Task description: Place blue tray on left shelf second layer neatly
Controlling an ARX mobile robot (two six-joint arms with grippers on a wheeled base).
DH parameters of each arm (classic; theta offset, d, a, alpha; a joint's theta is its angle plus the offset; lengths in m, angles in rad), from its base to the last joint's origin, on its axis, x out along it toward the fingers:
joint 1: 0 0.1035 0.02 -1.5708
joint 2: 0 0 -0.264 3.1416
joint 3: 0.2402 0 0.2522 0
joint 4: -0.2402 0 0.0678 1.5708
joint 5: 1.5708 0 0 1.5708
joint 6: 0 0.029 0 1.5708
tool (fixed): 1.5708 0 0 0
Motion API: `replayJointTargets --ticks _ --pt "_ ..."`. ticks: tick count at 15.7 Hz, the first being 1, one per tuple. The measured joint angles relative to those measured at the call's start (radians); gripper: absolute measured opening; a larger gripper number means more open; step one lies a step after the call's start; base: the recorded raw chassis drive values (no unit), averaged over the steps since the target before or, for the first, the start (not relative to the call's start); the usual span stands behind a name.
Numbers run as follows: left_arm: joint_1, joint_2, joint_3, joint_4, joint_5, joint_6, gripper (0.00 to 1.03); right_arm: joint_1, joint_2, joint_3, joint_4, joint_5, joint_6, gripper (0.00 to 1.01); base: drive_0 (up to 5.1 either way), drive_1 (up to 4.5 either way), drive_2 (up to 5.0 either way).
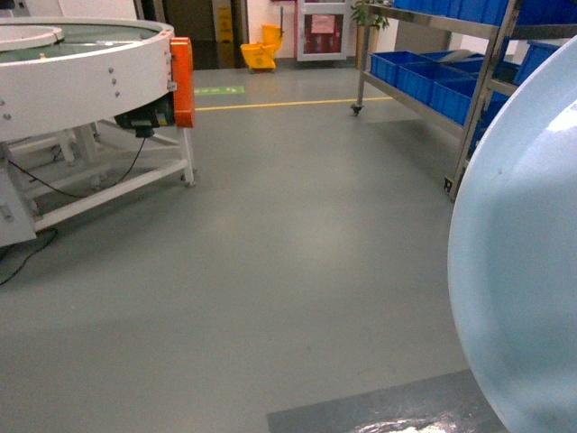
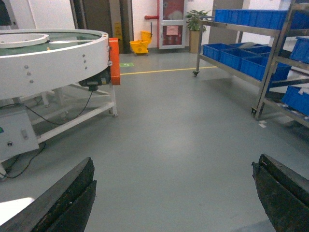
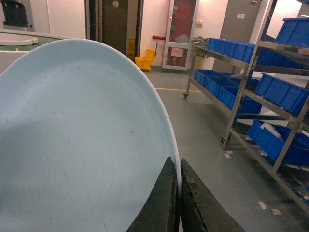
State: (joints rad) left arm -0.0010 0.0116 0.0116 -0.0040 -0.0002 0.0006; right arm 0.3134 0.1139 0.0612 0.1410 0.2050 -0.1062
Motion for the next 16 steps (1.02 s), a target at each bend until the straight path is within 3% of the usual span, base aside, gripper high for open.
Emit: replayJointTargets --ticks 16 --pt "0.0 0.0 0.0 -0.002 -0.001 0.0 0.98 0.0 0.0 -0.001 -0.001 0.0 0.0 0.02 0.0 4.22 -4.2"
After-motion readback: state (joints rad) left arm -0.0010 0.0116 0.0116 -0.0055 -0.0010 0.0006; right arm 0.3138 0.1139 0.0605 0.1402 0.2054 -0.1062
